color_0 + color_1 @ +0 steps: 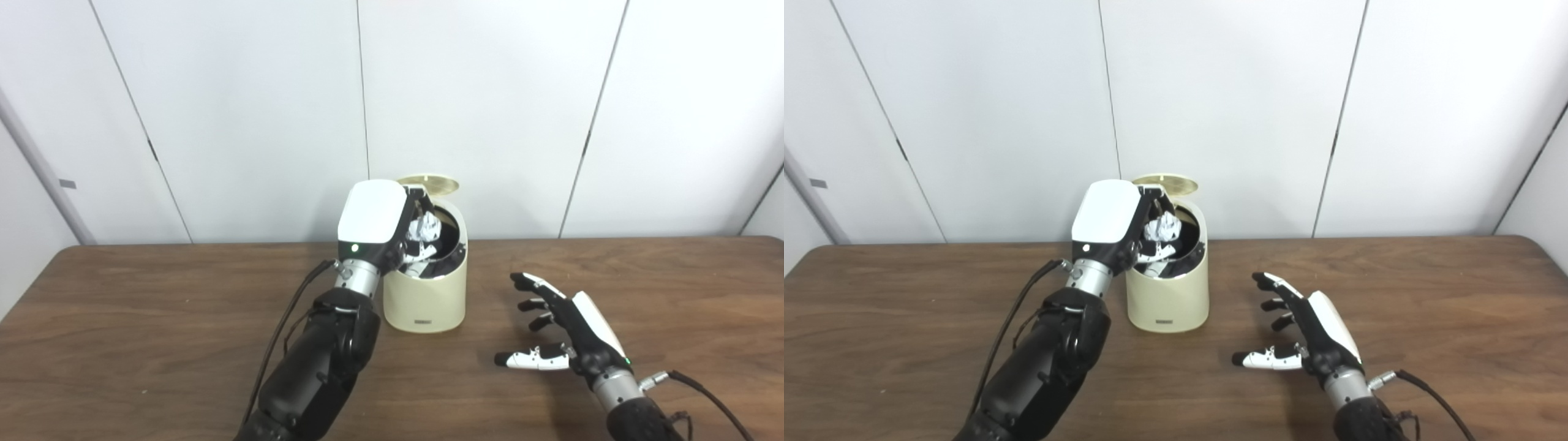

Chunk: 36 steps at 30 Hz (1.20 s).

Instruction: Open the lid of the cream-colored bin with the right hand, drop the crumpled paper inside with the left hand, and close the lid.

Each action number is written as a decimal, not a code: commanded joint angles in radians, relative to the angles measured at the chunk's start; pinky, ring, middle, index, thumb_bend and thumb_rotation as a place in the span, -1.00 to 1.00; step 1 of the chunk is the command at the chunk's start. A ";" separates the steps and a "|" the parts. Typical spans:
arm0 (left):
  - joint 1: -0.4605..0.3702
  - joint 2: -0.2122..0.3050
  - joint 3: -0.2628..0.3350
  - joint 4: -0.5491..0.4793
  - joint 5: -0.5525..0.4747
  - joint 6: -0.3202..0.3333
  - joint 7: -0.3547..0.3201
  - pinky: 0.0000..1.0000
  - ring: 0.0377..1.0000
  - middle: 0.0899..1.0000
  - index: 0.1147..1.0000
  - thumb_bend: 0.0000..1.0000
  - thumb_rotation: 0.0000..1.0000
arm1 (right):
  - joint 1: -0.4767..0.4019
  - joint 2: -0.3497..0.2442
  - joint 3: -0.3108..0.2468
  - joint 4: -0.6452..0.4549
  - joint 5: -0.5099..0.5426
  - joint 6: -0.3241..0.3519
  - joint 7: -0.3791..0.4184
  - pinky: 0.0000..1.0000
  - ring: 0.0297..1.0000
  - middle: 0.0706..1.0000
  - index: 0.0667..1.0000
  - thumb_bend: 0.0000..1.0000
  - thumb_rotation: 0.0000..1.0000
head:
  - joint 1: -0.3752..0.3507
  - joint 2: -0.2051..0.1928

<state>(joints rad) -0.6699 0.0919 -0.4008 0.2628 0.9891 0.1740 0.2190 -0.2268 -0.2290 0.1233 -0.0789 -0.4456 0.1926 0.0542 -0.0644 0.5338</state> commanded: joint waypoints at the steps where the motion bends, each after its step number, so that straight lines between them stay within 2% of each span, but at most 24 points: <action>1: -0.052 0.008 0.001 -0.032 0.007 -0.003 -0.006 -0.56 -0.42 -0.29 -0.07 0.03 -1.00 | -0.019 -0.010 -0.005 -0.040 -0.013 -0.019 -0.014 0.16 0.48 0.71 0.67 0.33 -0.72 | -0.001 0.000; 5: -0.046 0.014 -0.001 -0.053 0.009 0.002 -0.027 -0.45 -0.27 -0.25 -0.07 0.04 -1.00 | -0.019 -0.008 -0.010 -0.040 -0.003 -0.030 -0.012 0.23 0.53 0.76 0.67 0.31 -0.76 | 0.000 0.004; 9: -0.044 0.012 0.002 -0.061 0.012 0.016 -0.040 -0.42 -0.24 -0.24 -0.08 0.04 -1.00 | -0.019 -0.009 -0.009 -0.038 -0.004 -0.031 -0.013 0.17 0.51 0.75 0.67 0.31 -0.77 | 0.000 0.004; 10: -0.045 0.012 0.002 -0.060 0.014 0.018 -0.040 -0.40 -0.21 -0.11 -0.12 0.05 -0.93 | -0.020 -0.009 -0.009 -0.036 -0.005 -0.033 -0.014 0.16 0.50 0.75 0.67 0.31 -0.76 | 0.000 0.004; 14: -0.044 0.010 0.003 -0.071 0.012 0.032 -0.054 -0.34 -0.14 0.01 -0.15 0.05 -0.87 | -0.019 -0.009 -0.008 -0.041 -0.008 -0.026 -0.011 0.13 0.48 0.75 0.67 0.30 -0.75 | 0.004 0.009; 15: -0.044 0.012 0.002 -0.071 0.013 0.030 -0.053 -0.33 -0.14 0.01 -0.04 0.48 -0.85 | -0.019 -0.007 -0.008 -0.041 -0.006 -0.025 -0.011 0.14 0.49 0.75 0.67 0.30 -0.74 | 0.003 0.009; 16: -0.043 0.013 0.002 -0.071 0.014 0.028 -0.051 -0.32 -0.12 0.01 0.02 0.77 -0.84 | -0.019 -0.006 -0.008 -0.041 -0.005 -0.025 -0.011 0.14 0.49 0.75 0.67 0.30 -0.74 | 0.003 0.009; 19: -0.042 0.017 -0.001 -0.071 0.020 0.027 -0.048 -0.24 -0.05 0.03 0.07 0.95 -0.82 | -0.019 -0.005 -0.010 -0.042 -0.001 -0.024 -0.010 0.17 0.50 0.75 0.68 0.31 -0.74 | 0.003 0.009; 29: -0.039 0.023 -0.013 -0.085 0.047 0.055 -0.078 0.05 0.24 0.22 0.21 0.96 -0.70 | -0.019 -0.008 -0.009 -0.043 -0.003 -0.028 -0.010 0.17 0.51 0.74 0.68 0.31 -0.75 | 0.004 0.013; 36: -0.040 0.025 -0.013 -0.088 0.051 0.059 -0.088 0.06 0.24 0.23 0.23 0.94 -0.71 | -0.019 -0.009 -0.006 -0.047 -0.008 -0.020 -0.007 0.13 0.48 0.74 0.68 0.31 -0.73 | 0.005 0.018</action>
<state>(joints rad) -0.6692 0.1081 -0.4182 0.1986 1.0213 0.2215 0.1333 -0.2264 -0.2289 0.1240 -0.0875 -0.4525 0.1920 0.0542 -0.0583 0.5507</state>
